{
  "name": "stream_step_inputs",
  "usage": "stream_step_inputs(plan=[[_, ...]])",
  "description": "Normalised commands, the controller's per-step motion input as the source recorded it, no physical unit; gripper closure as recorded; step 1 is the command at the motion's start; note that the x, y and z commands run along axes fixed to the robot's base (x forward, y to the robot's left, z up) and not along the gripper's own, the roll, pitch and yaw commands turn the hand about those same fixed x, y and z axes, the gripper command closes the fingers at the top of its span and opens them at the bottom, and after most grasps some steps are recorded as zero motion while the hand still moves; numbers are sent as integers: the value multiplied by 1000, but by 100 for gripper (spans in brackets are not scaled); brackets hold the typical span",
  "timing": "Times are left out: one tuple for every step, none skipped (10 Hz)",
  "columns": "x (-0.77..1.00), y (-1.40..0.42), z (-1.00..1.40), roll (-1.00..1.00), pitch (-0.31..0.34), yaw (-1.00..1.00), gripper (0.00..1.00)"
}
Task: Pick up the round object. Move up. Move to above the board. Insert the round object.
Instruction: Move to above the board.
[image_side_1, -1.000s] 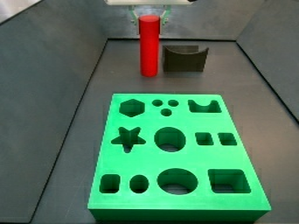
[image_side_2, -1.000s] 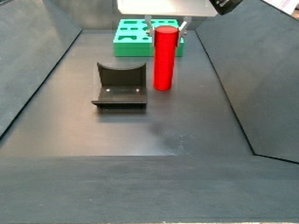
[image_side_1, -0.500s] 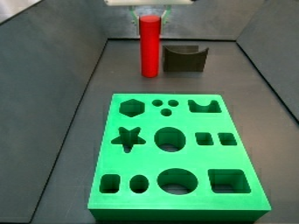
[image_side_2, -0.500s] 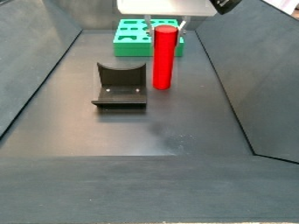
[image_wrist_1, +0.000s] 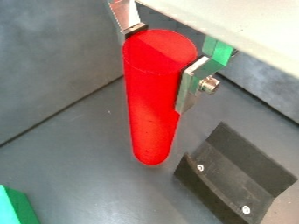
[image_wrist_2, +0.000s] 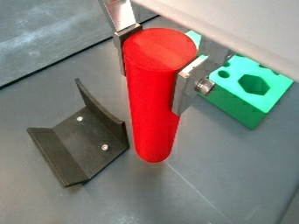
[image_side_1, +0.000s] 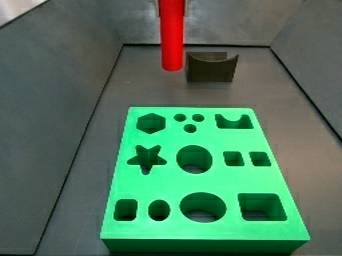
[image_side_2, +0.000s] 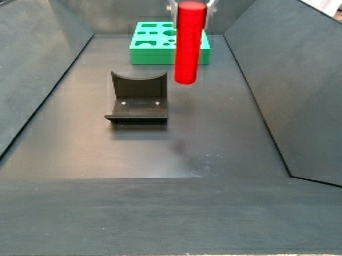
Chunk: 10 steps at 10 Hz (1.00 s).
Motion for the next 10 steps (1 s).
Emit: stream_step_inputs(plan=[[-397,-132,1000,118,360,-134,100],[-348,-114,1000,117,240,-89,100],[-311,-103,1000,105,162,-52,100],[-273,-90,1000,99,99,-22,100],[-255,-83,1000,95,79,-11,100],[-151,-52,774,95,49,6,100],[-110,-43,649,95,50,10,100],[-41,-29,412,97,64,14,100],[-16,-23,295,98,76,15,100],[234,-1000,228,75,120,-177,100]])
